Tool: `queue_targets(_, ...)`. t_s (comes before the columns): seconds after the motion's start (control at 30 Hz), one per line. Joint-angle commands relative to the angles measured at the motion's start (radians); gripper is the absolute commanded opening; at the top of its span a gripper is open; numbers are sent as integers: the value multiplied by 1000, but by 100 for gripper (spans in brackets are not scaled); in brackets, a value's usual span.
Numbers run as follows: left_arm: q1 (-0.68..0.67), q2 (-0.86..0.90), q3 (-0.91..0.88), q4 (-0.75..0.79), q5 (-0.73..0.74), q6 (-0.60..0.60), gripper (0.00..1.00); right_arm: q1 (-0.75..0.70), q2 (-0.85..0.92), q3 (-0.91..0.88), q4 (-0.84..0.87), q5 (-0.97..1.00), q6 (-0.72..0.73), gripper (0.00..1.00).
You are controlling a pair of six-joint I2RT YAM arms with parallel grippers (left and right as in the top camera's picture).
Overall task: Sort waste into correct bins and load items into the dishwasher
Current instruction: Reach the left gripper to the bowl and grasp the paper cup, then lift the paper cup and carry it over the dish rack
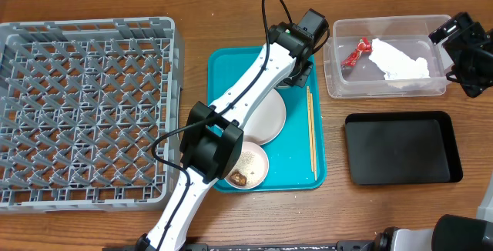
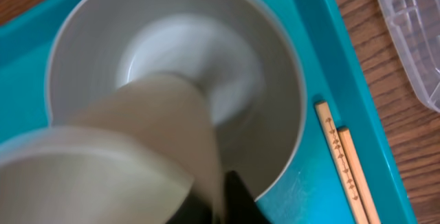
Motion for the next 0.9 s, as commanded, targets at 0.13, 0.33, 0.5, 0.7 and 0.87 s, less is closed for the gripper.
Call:
queue_targets(0.13, 14, 0, 43, -6, -13, 0, 4, -3, 1, 11, 6, 10, 3, 100)
queue_targets(0.33, 14, -64, 146, -62, -1, -48, 4, -3, 1, 11, 6, 10, 3, 100)
queue_targets(0.5, 29, -150, 254, -127, 34, -108, 4, -3, 1, 11, 5, 10, 3, 100)
queue_targets(0.7, 173, -299, 267, -242, 97, -231, 4, -3, 1, 11, 6, 10, 3, 100)
queue_targets(0.87, 436, -369, 267, -372, 291, -230, 4, -3, 1, 11, 6, 10, 3, 100)
